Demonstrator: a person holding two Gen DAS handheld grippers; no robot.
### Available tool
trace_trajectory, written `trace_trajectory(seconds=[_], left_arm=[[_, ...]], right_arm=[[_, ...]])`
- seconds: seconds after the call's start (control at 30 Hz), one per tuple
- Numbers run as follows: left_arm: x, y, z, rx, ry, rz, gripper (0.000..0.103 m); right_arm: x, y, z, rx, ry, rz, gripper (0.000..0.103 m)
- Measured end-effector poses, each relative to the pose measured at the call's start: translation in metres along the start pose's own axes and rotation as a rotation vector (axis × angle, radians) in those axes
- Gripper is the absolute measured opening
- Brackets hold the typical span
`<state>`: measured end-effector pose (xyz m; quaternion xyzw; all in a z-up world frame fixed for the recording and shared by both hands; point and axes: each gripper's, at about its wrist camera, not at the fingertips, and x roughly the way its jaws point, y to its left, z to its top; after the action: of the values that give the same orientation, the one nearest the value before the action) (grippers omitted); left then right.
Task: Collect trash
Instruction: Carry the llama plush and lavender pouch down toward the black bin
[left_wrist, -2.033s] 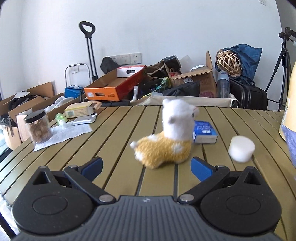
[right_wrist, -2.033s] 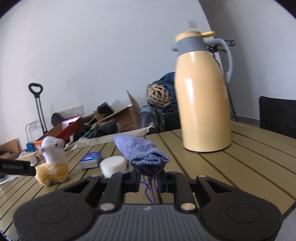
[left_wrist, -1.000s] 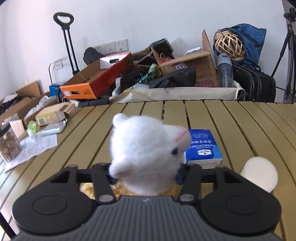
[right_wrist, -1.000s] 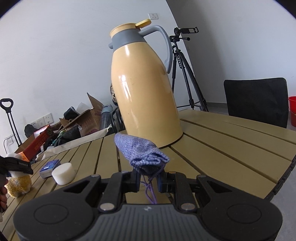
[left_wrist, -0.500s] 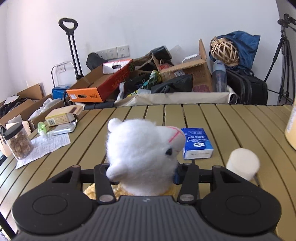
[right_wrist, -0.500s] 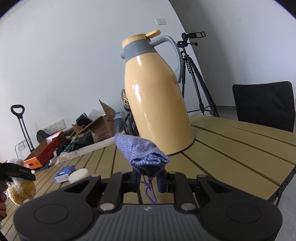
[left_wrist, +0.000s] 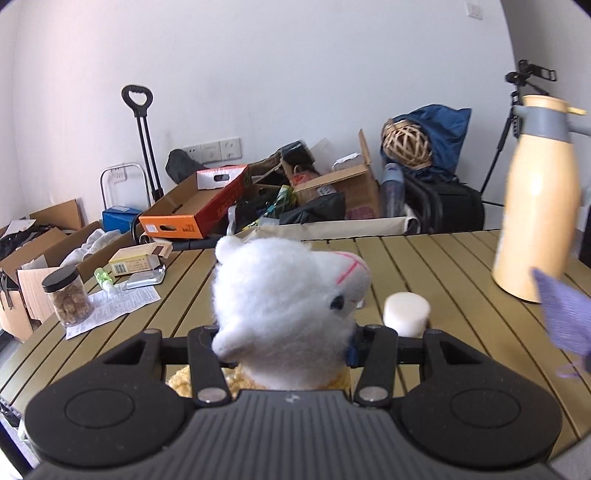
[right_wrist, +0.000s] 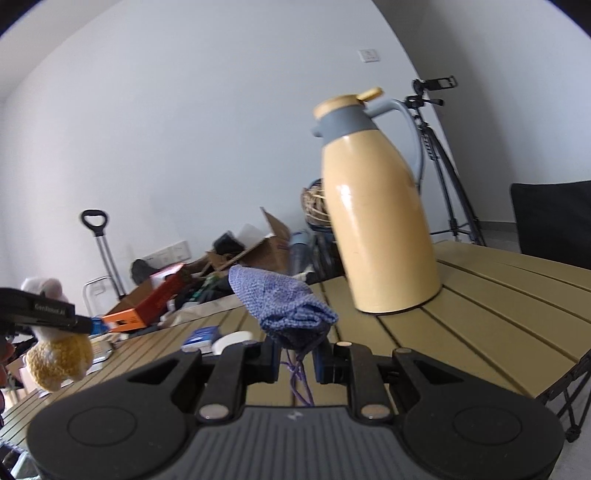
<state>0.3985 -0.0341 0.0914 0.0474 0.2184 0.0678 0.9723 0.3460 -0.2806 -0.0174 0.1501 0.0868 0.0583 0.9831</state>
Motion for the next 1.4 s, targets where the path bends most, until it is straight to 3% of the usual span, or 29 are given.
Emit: trace_trajectory(seconds=[0.3, 0.83, 1.4], left_arm=[[-0.056, 0.0, -0.033, -0.001, 0.007, -0.05, 0.049], [-0.101, 0.019, -0.102, -0.009, 0.073, -0.125, 0.049], [-0.116, 0.032, -0.178, -0.031, 0.171, -0.173, 0.049]], right_arm=[[-0.029, 0.03, -0.014, -0.13, -0.005, 0.066, 0.017], [-0.092, 0.04, -0.053, -0.231, 0.042, 0.112, 0.017], [-0.12, 0.05, -0.104, -0.285, 0.22, 0.107, 0.017]])
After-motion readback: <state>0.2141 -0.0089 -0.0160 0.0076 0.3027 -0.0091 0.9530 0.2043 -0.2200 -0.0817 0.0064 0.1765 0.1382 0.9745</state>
